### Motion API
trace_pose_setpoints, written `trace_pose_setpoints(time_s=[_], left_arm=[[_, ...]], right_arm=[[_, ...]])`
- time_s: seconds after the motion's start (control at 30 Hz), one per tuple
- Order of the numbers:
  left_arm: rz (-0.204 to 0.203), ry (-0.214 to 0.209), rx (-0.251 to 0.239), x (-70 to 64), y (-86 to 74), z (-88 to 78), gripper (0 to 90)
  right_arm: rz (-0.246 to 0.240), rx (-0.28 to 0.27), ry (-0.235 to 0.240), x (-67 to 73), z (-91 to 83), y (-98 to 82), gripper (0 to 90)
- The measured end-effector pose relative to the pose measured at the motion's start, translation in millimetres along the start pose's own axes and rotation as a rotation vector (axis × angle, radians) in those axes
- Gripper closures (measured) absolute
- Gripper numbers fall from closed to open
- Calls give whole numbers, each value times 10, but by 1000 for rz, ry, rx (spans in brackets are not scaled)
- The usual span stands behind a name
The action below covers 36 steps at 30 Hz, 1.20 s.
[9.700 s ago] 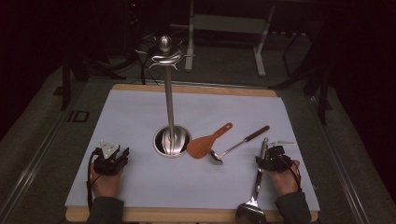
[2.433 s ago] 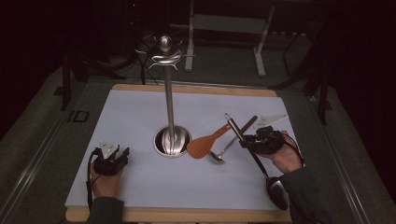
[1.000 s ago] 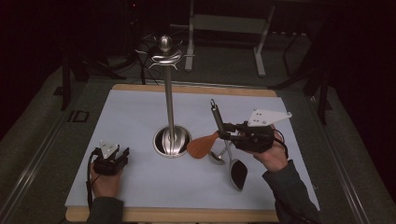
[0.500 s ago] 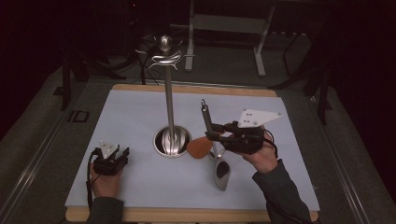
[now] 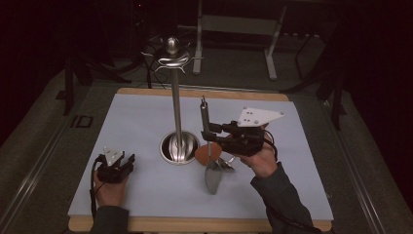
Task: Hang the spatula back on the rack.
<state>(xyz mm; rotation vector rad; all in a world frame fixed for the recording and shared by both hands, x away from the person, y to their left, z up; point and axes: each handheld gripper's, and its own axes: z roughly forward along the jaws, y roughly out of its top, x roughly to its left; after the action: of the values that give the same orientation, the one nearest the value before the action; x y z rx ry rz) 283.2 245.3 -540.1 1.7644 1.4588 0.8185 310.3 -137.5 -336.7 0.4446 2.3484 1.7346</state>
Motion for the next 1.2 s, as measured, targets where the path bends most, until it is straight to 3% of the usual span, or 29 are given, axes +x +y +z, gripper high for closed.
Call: trace_pose_setpoints(time_s=[0.6,0.73,0.93,1.2], left_arm=[[0,-1,1,2,0,-1,583],[-1,-1,1,1,0,-1,583],[-2,-2,0,2,0,0,582],[-4,-3,-2,3,-1,0,581]], right_arm=[[5,-56,-48,-97,215,201,693],[29,-54,-75,-90,266,252,693],[4,-58,-90,-48,318,350,693],[10,-44,-138,-71,403,419,693]])
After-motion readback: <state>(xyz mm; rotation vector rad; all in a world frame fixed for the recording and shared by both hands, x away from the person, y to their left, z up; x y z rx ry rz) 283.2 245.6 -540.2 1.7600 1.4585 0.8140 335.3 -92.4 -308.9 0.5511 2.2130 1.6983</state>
